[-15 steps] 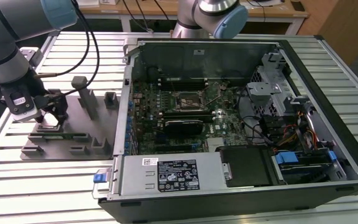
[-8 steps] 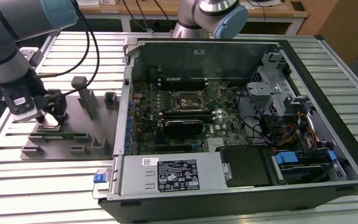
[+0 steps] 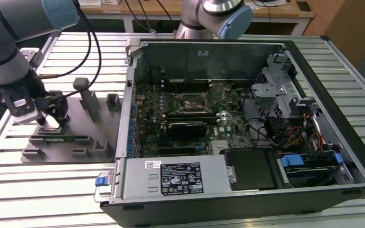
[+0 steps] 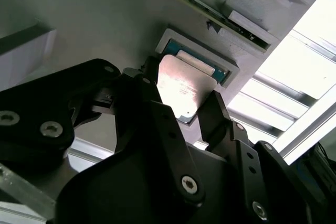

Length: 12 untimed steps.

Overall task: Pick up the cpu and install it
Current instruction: 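Pick up the cpu and move it towards the insertion slot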

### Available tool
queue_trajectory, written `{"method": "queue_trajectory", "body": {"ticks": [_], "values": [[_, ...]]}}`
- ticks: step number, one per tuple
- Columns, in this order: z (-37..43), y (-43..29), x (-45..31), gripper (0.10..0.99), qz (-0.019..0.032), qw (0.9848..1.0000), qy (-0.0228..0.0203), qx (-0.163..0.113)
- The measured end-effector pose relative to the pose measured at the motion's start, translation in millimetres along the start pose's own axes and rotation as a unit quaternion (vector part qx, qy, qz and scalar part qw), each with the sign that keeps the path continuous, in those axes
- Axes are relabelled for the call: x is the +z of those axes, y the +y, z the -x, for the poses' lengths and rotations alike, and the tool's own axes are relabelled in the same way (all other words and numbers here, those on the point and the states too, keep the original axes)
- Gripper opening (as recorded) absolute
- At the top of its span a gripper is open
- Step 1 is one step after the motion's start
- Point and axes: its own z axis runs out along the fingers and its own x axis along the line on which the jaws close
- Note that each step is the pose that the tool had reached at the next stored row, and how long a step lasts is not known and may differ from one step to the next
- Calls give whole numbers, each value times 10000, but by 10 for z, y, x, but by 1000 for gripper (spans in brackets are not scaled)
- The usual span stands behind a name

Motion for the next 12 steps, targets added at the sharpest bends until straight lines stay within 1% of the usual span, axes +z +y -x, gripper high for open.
{"method": "queue_trajectory", "body": {"ticks": [7,12], "values": [[1,2,-61,541,-1,10000,2,0],[2,5,-118,541,-1,10000,2,0]]}}
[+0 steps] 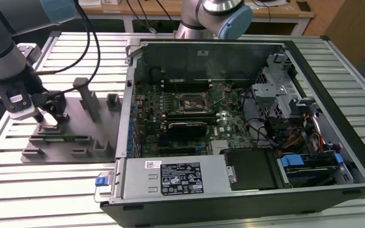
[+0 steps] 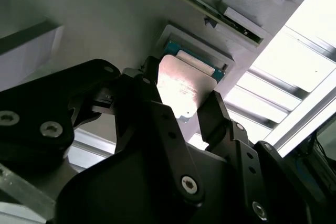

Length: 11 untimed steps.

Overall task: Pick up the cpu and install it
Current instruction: 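Pick up the cpu and move it towards the insertion slot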

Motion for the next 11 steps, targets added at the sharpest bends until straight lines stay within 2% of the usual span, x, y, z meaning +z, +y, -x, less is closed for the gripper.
{"method": "queue_trajectory", "body": {"ticks": [11], "values": [[3,5,-130,541,0,10000,0,0]]}}
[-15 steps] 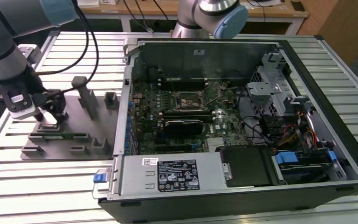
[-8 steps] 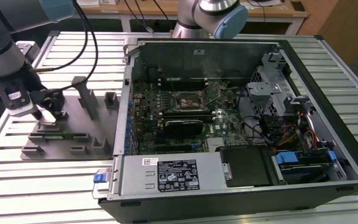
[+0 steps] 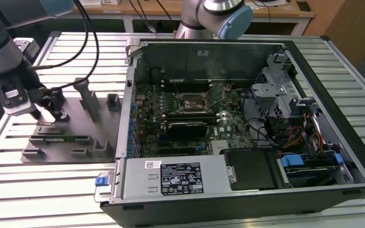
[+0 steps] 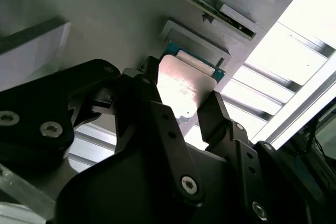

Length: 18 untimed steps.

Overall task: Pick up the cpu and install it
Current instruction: 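Pick up the cpu and move it towards the insertion slot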

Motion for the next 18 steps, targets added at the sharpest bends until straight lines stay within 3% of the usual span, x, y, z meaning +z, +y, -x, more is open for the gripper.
{"method": "queue_trajectory", "body": {"ticks": [18], "values": [[5,8,-196,541,0,10000,0,0]]}}
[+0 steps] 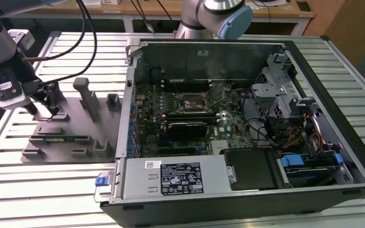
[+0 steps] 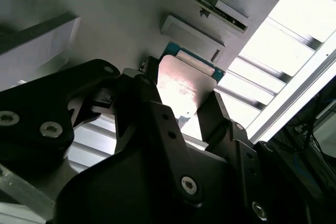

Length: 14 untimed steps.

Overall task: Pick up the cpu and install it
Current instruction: 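Pick up the cpu and move it towards the insertion slot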

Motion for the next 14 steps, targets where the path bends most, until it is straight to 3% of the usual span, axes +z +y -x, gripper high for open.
{"method": "queue_trajectory", "body": {"ticks": [14], "values": [[3,6,-128,541,0,10000,0,0]]}}
